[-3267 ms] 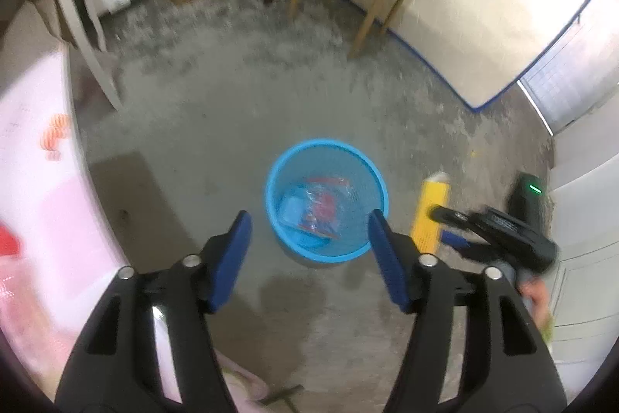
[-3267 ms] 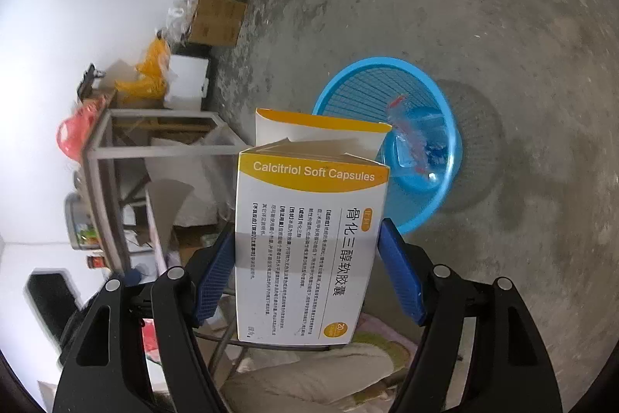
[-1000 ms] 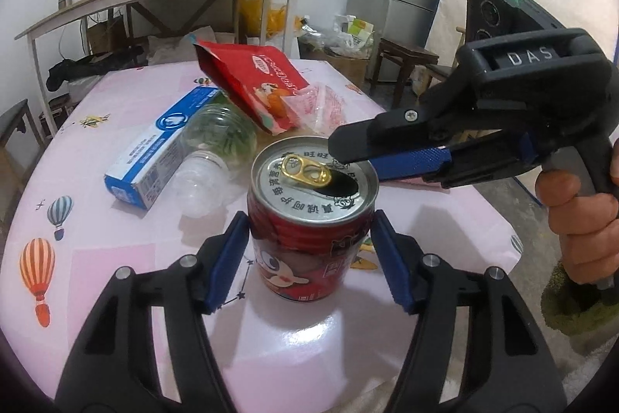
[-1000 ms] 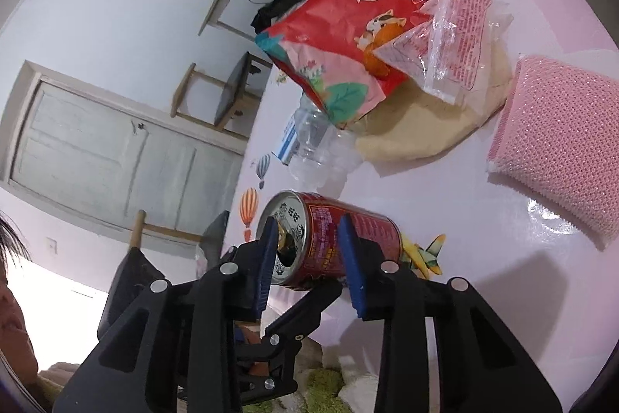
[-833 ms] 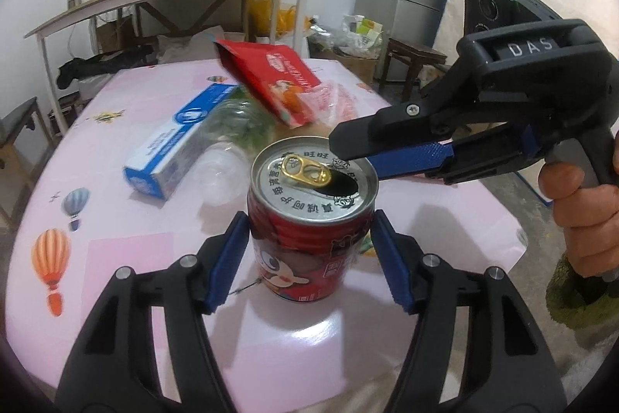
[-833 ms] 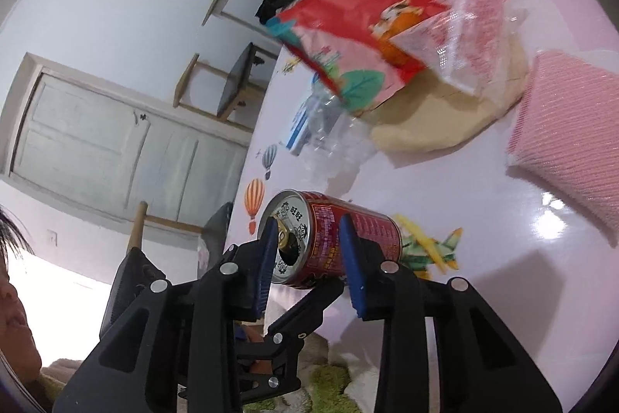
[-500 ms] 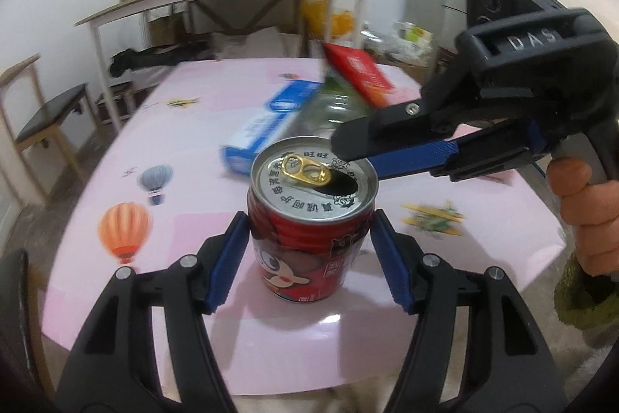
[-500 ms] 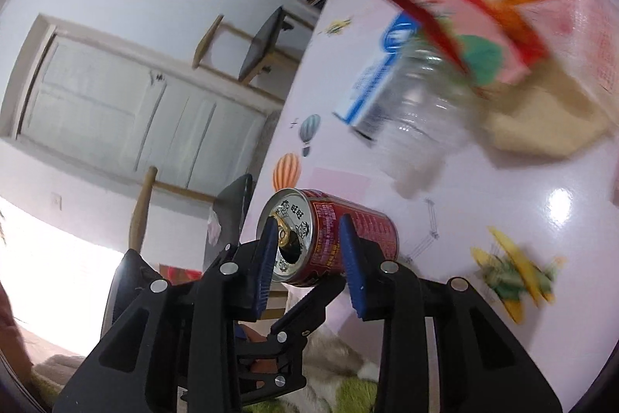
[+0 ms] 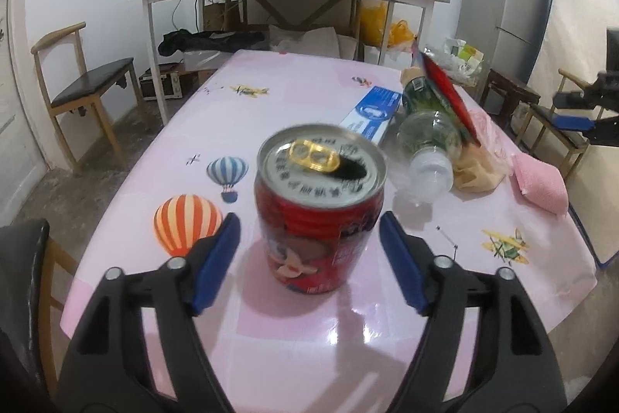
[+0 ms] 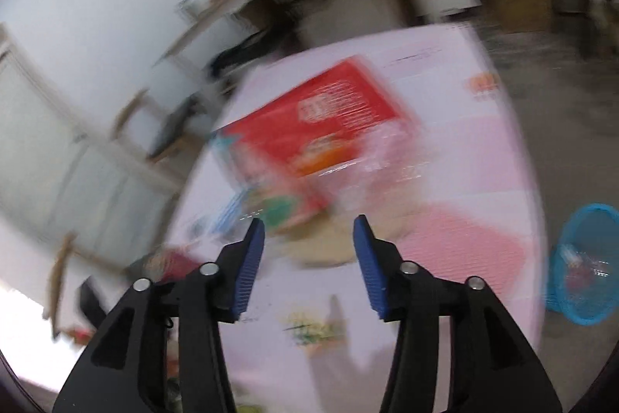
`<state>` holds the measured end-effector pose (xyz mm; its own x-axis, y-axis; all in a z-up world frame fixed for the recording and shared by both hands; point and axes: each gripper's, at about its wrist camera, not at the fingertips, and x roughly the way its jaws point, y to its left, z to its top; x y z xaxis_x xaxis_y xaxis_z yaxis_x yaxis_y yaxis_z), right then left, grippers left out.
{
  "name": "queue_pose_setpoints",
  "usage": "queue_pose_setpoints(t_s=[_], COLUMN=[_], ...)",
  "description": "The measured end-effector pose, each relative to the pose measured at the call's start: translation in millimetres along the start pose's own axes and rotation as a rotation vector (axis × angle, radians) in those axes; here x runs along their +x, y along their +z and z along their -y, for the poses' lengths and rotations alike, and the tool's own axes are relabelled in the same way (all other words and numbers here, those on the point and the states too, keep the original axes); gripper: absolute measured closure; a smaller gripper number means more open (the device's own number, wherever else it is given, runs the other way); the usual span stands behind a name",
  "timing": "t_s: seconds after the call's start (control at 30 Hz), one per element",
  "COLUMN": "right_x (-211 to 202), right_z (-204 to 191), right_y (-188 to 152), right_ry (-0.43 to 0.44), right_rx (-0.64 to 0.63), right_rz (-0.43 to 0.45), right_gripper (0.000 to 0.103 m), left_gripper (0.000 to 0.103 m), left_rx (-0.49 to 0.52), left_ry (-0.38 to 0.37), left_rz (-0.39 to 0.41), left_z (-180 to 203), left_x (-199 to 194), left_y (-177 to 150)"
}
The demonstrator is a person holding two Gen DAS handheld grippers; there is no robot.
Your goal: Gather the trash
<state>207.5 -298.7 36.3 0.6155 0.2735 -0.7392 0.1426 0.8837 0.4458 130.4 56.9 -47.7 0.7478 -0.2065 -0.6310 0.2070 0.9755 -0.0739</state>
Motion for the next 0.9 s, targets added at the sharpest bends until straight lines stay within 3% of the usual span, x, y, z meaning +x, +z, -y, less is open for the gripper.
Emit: queue_pose_setpoints(t_s=[0.07,0.23,0.33,0.43,0.67,0.9], right_x=[9,41,57,56,42,6], right_z=[27,57,70,76,60,56], right_y=[7,11,6,-11,-47,-65], right_ry=[-0.11,-0.202,-0.193,-0.129,-0.081,-0.036], right_rx=[0.027,0.057,0.076,0.097,0.127,0.148], right_rz=[-0.006,-0.058,-0.111,-0.151,-0.204,-0.134], right_gripper=[0.051,0.051,0.051,0.052,0.052,0.052], left_gripper=[0.029,0.027,0.027,0.027,0.027,0.027], left_rx=[-0.003,-0.007,-0.035,-0.055,-0.015,0.052], left_ry=[0.008,0.033,0.015,-0.028,-0.202,-0.386], left_rz=[-0.005,-0.032,-0.055,-0.078,-0.09,-0.092], left_z=[-3,-17,-26,-27,17,72], left_x=[-4,-25,-40,-53,-57,-43], left_y=[-4,-17,-27,-37,-38,-28])
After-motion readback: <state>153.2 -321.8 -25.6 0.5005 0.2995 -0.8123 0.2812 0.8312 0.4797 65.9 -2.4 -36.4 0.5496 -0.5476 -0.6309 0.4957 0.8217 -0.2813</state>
